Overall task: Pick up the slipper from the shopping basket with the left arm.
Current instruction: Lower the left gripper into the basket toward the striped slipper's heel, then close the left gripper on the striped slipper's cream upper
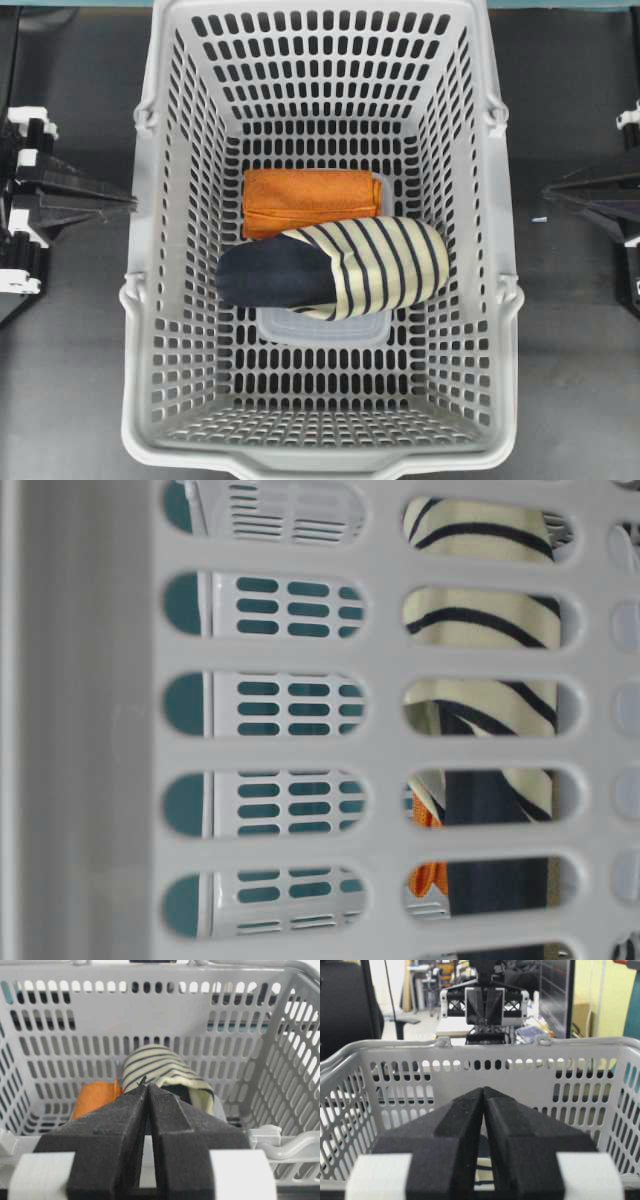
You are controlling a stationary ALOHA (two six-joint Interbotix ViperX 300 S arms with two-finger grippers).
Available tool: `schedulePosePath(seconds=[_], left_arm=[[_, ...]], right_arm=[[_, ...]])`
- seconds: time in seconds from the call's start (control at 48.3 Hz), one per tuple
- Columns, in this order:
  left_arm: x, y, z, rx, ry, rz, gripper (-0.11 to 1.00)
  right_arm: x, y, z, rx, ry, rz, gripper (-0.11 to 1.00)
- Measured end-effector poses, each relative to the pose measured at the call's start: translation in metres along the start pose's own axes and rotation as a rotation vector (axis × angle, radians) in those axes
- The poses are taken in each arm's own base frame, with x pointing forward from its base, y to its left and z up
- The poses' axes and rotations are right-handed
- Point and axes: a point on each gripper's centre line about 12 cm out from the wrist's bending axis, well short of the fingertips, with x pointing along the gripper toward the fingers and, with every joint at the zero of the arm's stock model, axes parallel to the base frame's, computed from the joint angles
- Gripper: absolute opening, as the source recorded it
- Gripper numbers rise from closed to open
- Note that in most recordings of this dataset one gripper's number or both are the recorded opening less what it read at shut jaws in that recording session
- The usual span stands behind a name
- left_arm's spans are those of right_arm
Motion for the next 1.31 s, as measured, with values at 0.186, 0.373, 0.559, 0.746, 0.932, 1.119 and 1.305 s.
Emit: schedulePosePath(seconds=[0.186,0.373,0.559,0.746,0.932,1.119,1.305], left_arm=[[0.011,0.0,0.032,-0.031,0.098,-0.001,0.0],[0.032,0.001,0.069,-0.02,0.268,0.012,0.0],[0.068,0.0,0.083,-0.011,0.394,0.012,0.0],[0.111,-0.002,0.075,-0.012,0.532,0.011,0.0],[0.153,-0.006,0.057,-0.011,0.699,0.007,0.05],[0.194,-0.006,0.033,-0.011,0.869,0.016,0.56],[0.234,-0.006,0.0,-0.008,1.053,0.028,0.91]], right_arm=[[-0.001,0.0,-0.001,0.041,0.011,-0.001,-0.02],[-0.006,0.001,0.004,0.046,0.0,0.005,-0.02],[-0.011,0.0,0.003,0.046,0.041,-0.004,-0.01],[-0.017,0.0,0.004,0.046,0.089,-0.004,0.21],[-0.023,0.0,0.007,0.049,0.118,-0.005,0.73],[-0.028,0.0,0.012,0.051,0.109,-0.003,0.76],[-0.029,0.0,0.013,0.051,0.1,-0.004,0.76]])
